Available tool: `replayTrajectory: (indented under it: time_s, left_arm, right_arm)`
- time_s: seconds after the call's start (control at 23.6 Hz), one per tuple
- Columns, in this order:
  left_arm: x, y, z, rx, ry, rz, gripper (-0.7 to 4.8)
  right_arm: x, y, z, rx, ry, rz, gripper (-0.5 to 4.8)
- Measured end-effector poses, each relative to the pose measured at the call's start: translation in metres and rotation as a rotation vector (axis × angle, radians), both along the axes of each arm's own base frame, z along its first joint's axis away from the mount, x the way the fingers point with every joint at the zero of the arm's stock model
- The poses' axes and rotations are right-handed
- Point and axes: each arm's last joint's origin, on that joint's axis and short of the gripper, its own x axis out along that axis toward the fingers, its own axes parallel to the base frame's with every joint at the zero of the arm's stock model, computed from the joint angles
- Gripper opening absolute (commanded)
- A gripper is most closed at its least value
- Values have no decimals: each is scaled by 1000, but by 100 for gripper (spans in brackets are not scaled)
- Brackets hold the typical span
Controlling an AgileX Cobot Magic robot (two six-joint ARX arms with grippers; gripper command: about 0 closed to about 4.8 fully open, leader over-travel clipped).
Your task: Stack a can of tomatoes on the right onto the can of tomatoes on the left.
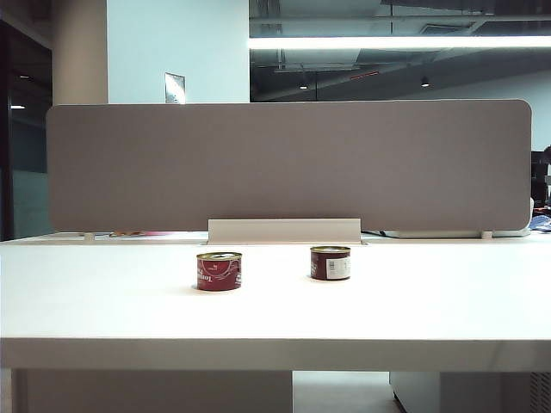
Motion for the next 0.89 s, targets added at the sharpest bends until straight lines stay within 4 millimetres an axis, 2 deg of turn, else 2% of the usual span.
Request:
replayTrajectory:
  time_s: [0.72,0.89]
  left_arm:
    - [0,0,0,0,0,0,-6]
    - [0,0,0,0,0,0,-6]
  right_arm:
    - [0,0,0,10,-1,1,-1]
    - [0,2,2,56,-15,59,-2]
